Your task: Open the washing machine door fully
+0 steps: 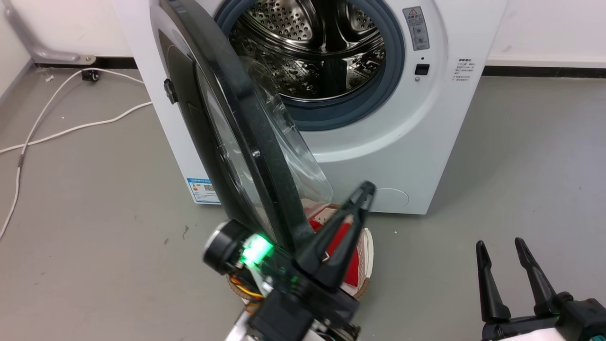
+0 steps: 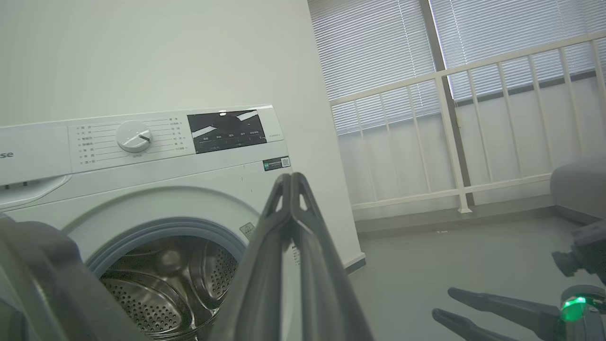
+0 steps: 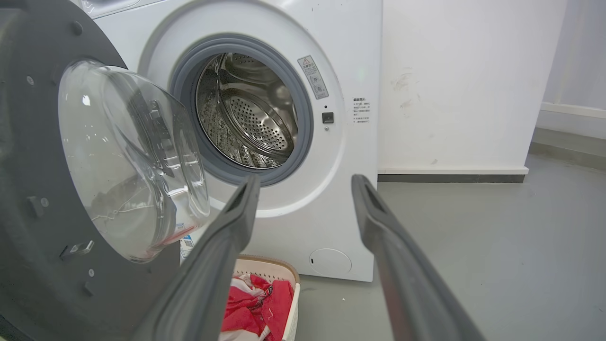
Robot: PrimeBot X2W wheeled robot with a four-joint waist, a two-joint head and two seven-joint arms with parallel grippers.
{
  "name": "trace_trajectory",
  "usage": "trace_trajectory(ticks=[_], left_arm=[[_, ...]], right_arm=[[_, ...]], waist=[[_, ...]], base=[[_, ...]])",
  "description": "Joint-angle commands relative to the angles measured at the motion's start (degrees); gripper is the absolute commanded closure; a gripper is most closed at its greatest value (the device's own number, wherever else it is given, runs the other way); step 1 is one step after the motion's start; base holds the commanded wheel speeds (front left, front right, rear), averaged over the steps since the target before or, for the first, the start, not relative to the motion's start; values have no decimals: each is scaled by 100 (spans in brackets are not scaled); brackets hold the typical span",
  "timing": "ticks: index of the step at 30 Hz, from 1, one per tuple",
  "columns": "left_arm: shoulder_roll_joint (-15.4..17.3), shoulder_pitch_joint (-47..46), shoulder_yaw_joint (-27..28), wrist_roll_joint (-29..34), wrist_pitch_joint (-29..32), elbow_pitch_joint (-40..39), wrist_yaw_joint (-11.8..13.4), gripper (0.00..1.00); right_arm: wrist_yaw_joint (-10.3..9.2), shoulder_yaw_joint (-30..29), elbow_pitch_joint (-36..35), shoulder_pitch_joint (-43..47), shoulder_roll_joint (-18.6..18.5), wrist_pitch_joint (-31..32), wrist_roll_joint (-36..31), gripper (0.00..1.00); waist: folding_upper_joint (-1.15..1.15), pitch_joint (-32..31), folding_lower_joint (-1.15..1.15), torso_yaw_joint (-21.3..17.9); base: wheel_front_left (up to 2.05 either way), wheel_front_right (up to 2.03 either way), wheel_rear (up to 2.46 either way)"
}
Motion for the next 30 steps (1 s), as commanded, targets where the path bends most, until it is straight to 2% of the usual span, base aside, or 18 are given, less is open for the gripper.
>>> trace_trajectory(ticks=[1, 8, 16, 30], left_arm=[[-9, 38, -185, -30, -16, 31, -40, 100], [-14, 76, -769, -17, -16, 194, -136, 100], [-15, 212, -1108, -44, -16, 463, -130, 100], [144, 451, -1034, -195, -16, 1323, 55, 100]], right_arm=[[-3, 19, 13, -51, 19, -12, -45, 0], [-2, 72, 33, -122, 19, -12, -62, 0], [-2, 97, 78, -175, 19, -12, -98, 0], [-2, 104, 197, -305, 19, -12, -134, 0]], waist=[[0, 13, 0, 0], [0, 112, 0, 13], [0, 211, 0, 33], [0, 379, 0, 60]], base=[[0, 0, 0], [0, 0, 0], [0, 0, 0], [0, 0, 0]])
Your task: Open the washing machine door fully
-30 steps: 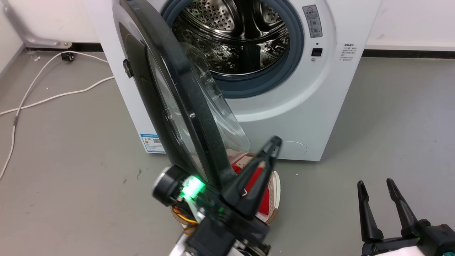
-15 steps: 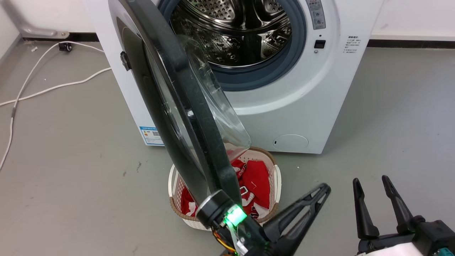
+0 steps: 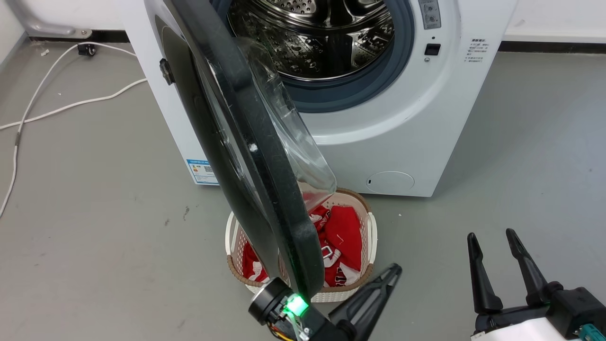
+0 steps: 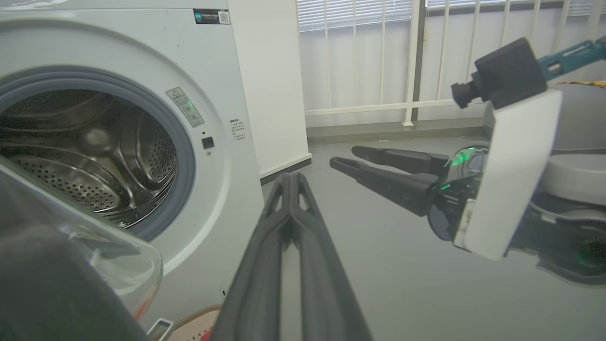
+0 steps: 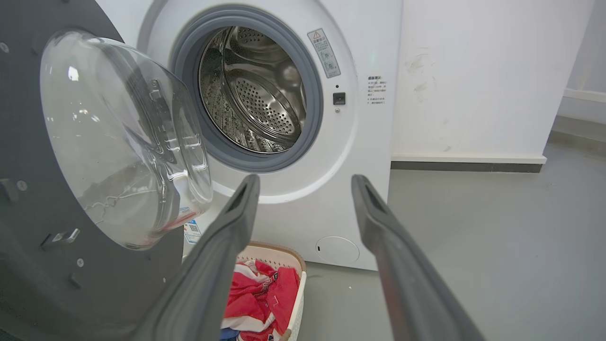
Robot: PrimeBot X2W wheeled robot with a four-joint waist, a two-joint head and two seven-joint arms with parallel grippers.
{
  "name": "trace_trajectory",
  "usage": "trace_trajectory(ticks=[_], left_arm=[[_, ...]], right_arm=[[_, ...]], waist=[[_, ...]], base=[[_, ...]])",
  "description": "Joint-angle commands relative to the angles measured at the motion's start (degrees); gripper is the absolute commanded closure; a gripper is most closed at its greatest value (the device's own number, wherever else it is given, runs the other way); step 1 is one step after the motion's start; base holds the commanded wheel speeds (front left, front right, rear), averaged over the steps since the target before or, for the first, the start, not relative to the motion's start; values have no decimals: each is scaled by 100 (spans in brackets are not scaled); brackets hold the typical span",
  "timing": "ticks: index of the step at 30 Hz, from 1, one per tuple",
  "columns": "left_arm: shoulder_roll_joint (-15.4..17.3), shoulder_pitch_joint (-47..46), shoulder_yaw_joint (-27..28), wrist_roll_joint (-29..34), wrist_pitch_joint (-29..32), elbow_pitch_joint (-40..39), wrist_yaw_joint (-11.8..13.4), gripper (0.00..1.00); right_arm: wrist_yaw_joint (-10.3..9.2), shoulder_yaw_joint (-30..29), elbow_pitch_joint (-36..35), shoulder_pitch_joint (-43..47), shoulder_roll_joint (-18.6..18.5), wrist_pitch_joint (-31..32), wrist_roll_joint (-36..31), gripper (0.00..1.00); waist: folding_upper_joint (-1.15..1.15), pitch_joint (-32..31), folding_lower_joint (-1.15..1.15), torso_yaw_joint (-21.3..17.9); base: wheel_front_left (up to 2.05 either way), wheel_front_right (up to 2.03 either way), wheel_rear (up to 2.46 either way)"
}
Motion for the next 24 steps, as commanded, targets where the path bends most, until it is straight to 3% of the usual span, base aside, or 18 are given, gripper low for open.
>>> trace_trajectory(ticks=[1, 16, 24], left_arm=[[-8, -11, 72, -39, -16, 68, 56, 100], [191, -256, 922, -203, -13, 628, 385, 100], [301, -199, 1154, -190, 3, 594, 422, 100]], right_arm=[[-1, 1, 27, -62, 19, -12, -54, 0], [-1, 5, 158, -97, 20, -12, -54, 0], [-1, 16, 219, -79, 20, -12, -24, 0]], waist=[[0, 18, 0, -3], [0, 93, 0, 31], [0, 59, 0, 246]], base=[[0, 0, 0], [0, 0, 0], [0, 0, 0]])
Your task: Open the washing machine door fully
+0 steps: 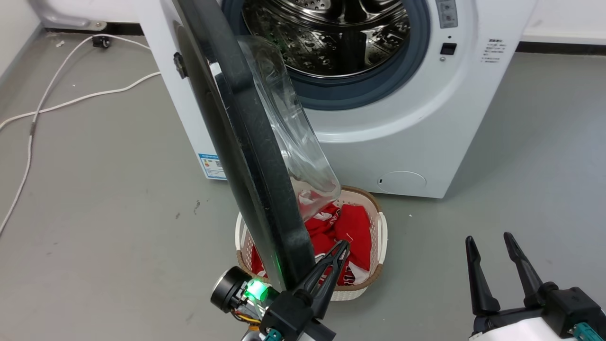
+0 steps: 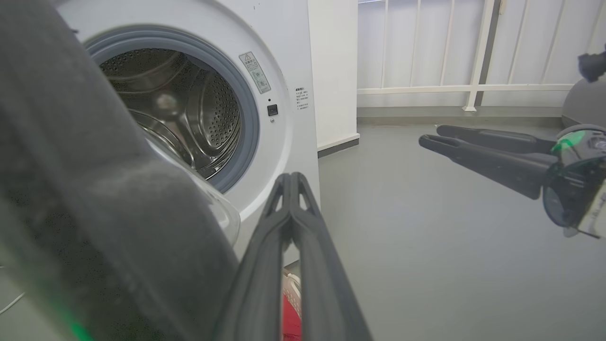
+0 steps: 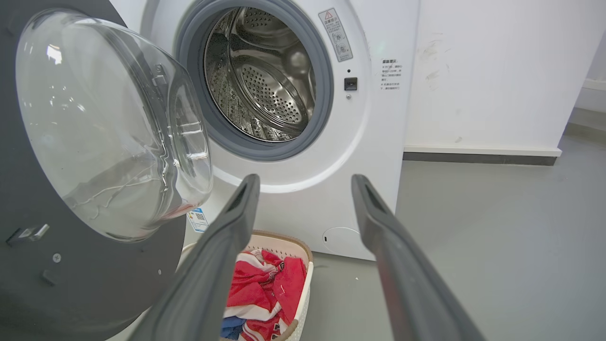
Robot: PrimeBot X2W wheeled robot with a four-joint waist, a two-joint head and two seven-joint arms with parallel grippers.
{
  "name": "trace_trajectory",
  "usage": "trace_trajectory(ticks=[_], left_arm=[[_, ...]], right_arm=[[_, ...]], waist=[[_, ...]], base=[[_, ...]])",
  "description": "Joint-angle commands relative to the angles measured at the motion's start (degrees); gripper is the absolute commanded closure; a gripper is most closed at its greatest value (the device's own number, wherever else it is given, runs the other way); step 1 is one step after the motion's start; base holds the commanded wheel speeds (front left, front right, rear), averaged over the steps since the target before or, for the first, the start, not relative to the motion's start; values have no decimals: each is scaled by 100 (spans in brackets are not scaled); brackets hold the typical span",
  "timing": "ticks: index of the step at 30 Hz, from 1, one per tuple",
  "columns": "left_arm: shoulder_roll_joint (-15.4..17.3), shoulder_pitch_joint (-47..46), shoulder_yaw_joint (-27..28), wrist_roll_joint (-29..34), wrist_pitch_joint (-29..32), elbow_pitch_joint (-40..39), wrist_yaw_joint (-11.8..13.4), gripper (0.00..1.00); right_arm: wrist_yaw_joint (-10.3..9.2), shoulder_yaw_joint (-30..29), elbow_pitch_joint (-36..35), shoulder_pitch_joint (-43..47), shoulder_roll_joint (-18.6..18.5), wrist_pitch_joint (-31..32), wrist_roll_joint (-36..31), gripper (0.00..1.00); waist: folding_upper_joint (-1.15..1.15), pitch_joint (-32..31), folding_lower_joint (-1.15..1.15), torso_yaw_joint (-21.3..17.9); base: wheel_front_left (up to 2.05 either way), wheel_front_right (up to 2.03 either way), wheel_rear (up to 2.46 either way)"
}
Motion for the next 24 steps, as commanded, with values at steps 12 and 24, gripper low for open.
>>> trace_trajectory(ticks=[12, 24], left_arm=[[311, 355, 565, -85, 49, 5, 314, 100], [400, 458, 1095, -154, 69, -194, 532, 100]], right_arm=[[-2, 63, 89, 14, 19, -12, 33, 0], [-1, 2, 136, 4, 19, -12, -26, 0]], waist=[[0, 1, 0, 478], [0, 97, 0, 838]], base=[[0, 0, 0], [0, 0, 0]])
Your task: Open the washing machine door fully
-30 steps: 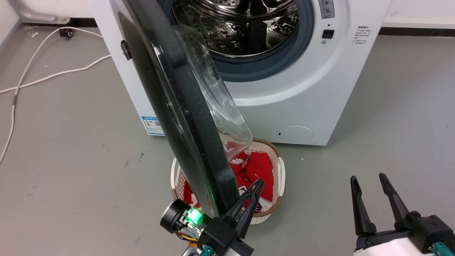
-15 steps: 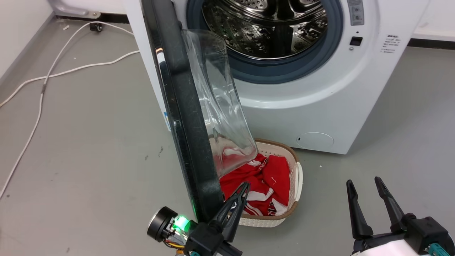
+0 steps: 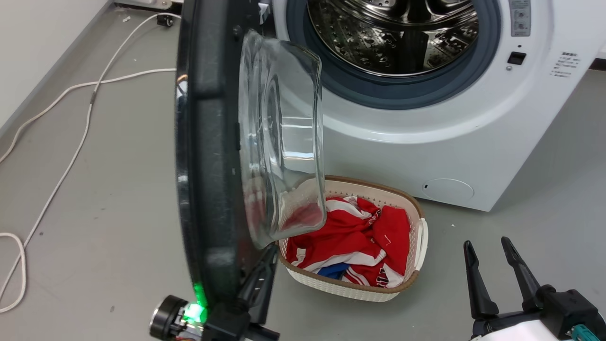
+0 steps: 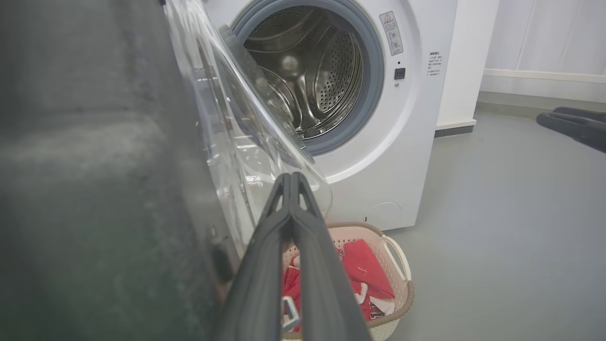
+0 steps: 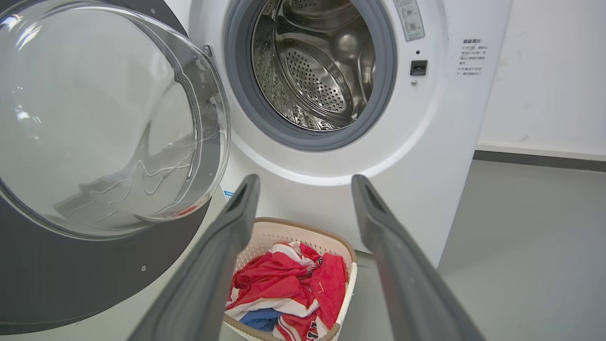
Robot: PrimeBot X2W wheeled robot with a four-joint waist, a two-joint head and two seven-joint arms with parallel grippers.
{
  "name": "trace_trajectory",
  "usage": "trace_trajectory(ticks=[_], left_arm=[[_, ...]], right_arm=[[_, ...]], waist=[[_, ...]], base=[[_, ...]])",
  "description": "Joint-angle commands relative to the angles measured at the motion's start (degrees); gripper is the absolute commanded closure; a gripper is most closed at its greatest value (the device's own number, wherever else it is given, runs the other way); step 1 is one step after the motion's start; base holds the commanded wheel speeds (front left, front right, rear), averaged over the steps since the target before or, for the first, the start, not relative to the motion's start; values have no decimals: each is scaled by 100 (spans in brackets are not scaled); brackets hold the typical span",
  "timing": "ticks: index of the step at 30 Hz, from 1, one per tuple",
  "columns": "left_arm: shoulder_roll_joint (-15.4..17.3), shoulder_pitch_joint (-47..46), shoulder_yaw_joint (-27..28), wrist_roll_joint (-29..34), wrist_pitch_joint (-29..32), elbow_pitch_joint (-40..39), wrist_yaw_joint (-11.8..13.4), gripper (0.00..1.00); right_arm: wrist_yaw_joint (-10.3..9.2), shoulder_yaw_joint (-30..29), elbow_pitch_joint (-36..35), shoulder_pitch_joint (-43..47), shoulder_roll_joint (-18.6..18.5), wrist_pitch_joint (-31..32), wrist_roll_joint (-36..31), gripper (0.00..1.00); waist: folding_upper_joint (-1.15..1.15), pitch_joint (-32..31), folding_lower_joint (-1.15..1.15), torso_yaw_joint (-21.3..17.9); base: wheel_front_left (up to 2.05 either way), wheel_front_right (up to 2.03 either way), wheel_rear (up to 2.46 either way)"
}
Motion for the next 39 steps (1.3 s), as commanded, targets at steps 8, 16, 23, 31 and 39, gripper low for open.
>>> trace_trajectory(ticks=[8, 16, 23, 31, 39], left_arm=[[179, 165, 642, -138, 75, -29, 264, 100], [370, 166, 1208, -224, 72, -107, 409, 100], [593, 49, 1819, -330, 72, -15, 479, 100], [585, -150, 2497, -502, 74, 192, 563, 100], [508, -502, 3230, -721, 74, 523, 549, 100]], right_arm=[[-2, -15, 25, -36, 16, -12, -66, 0], [-1, -16, 47, -99, 17, -12, -119, 0], [-1, 14, 56, -200, 17, -12, -162, 0], [-1, 5, 31, -287, 16, -12, -227, 0], [-2, -62, -36, -430, 16, -12, -329, 0]], waist=[[0, 85, 1, 240], [0, 181, 1, 355], [0, 304, 1, 336], [0, 518, 1, 246], [0, 792, 1, 196]], base=[[0, 0, 0], [0, 0, 0], [0, 0, 0], [0, 0, 0], [0, 0, 0]])
